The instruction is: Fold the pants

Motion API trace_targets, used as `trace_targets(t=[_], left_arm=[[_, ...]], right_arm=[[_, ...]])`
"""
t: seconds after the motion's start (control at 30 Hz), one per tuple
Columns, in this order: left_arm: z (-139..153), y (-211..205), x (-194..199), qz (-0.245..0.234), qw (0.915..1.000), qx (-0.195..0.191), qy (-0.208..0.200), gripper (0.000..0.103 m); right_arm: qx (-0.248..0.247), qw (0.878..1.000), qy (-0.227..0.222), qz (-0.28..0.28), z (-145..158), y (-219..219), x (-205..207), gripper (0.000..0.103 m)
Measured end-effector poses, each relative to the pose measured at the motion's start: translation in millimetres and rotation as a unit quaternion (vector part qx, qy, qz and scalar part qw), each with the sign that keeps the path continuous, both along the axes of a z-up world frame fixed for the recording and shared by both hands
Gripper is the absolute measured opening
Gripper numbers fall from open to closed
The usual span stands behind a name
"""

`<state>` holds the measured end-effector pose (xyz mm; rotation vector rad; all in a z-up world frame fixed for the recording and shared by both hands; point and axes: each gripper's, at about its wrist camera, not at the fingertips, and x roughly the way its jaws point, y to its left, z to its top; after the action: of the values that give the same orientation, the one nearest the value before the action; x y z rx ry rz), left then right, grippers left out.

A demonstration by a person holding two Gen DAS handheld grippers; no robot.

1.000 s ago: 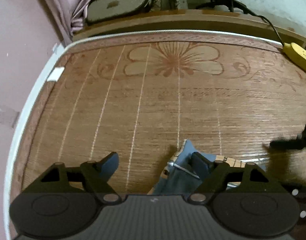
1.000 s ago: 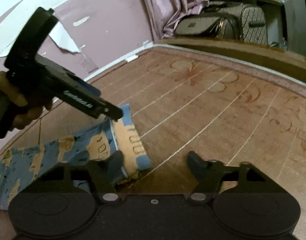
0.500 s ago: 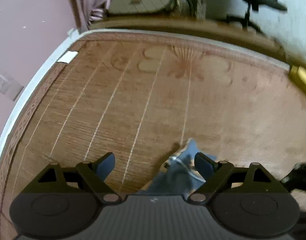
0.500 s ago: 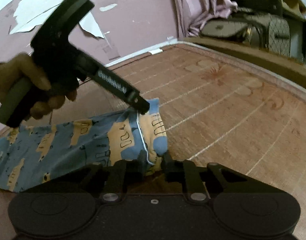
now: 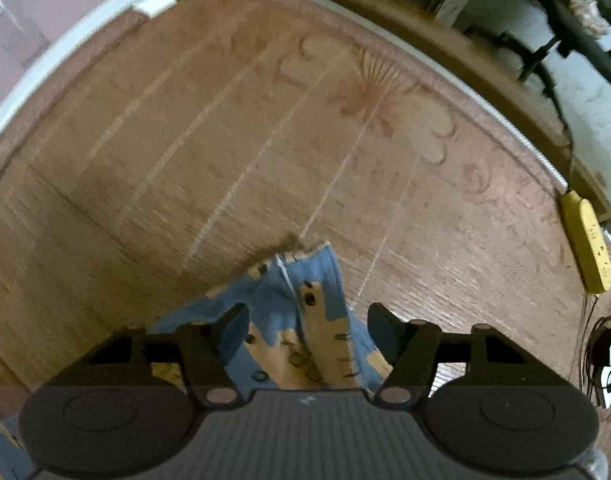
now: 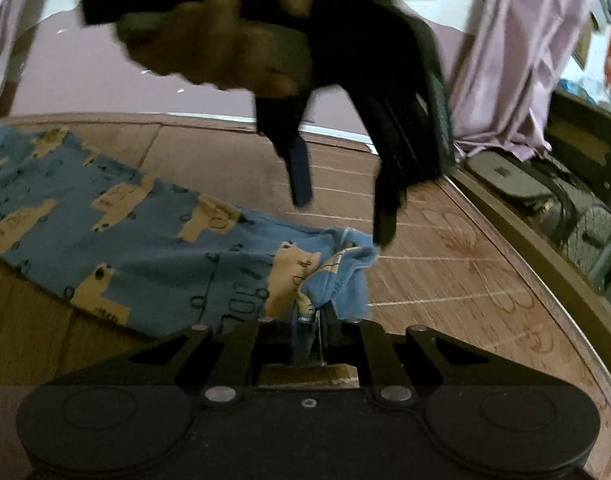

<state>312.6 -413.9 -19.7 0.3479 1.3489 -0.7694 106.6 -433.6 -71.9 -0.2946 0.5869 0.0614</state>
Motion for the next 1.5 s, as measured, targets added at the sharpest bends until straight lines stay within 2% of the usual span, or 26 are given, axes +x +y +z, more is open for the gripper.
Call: trace_targets(t=[0.07,0.13,0.27,0.37,0.4,0.47,0.57,0.63,0.73,0.8,0.97,1.07,1.13,1.17,1.23,1.33,1.4,1.5], left_arm=[[-5,-7,-2,0.001,0.9999,0.008,0.009,0.069],[-7,-14,-6,-0.006,0.9998,0.02,0.0,0.069],[-13,-21,-9,-0.006,0.9994,0.032,-0.007,0.068],[-18,-24,-8,0.003,0.9988,0.047,-0.014,0.052],[-19,-24,-6,0.008,0.9989,0.045,-0.011,0.052],[-22,-21,-1,0.02,0.9991,0.037,0.0,0.052],[-23,-18,4,0.028,0.9992,0.028,0.01,0.052],[-23,-16,5,0.029,0.9993,0.021,0.013,0.052],[-22,-13,5,0.025,0.9995,0.015,0.013,0.052],[-23,-13,5,0.022,0.9996,0.013,0.009,0.052],[-22,-13,2,0.011,0.9999,0.012,0.0,0.053],[-22,-14,1,0.01,0.9999,0.012,-0.002,0.055],[-22,-14,1,0.012,0.9999,0.012,-0.002,0.056],[-22,-14,1,0.012,0.9999,0.012,-0.002,0.057],[-22,-14,0,0.014,0.9998,0.01,0.0,0.058],[-21,-14,3,0.019,0.9998,0.008,0.005,0.058],[-18,-13,4,0.023,0.9997,0.001,0.009,0.058],[-5,-11,5,0.02,0.9995,-0.016,0.02,0.058]], right_arm=[[-0.004,1.0,-0.002,0.01,0,3,-2,0.011],[-0.002,1.0,0.0,0.015,0,5,-2,0.011],[0.012,1.0,0.009,-0.001,1,0,1,0.012],[0.045,0.998,0.016,-0.033,4,-14,2,0.03],[0.063,0.997,0.022,-0.044,6,-21,3,0.037],[0.094,0.993,0.027,-0.061,8,-34,1,0.045],[0.165,0.982,0.033,-0.09,12,-58,-2,0.053],[0.235,0.965,0.045,-0.106,11,-77,0,0.054],[0.311,0.942,0.055,-0.117,7,-93,1,0.054],[0.336,0.932,0.06,-0.12,5,-99,1,0.054],[0.348,0.925,0.055,-0.139,0,-104,3,0.054],[0.344,0.925,0.061,-0.146,-5,-102,9,0.052],[0.329,0.931,0.062,-0.146,-7,-98,11,0.049],[0.312,0.937,0.063,-0.144,-6,-94,12,0.046],[0.281,0.948,0.064,-0.132,-8,-85,13,0.031],[0.263,0.954,0.063,-0.129,-9,-79,14,0.023],[0.268,0.952,0.055,-0.136,-7,-82,12,0.012],[0.215,0.969,0.026,-0.115,0,-68,8,0.004]])
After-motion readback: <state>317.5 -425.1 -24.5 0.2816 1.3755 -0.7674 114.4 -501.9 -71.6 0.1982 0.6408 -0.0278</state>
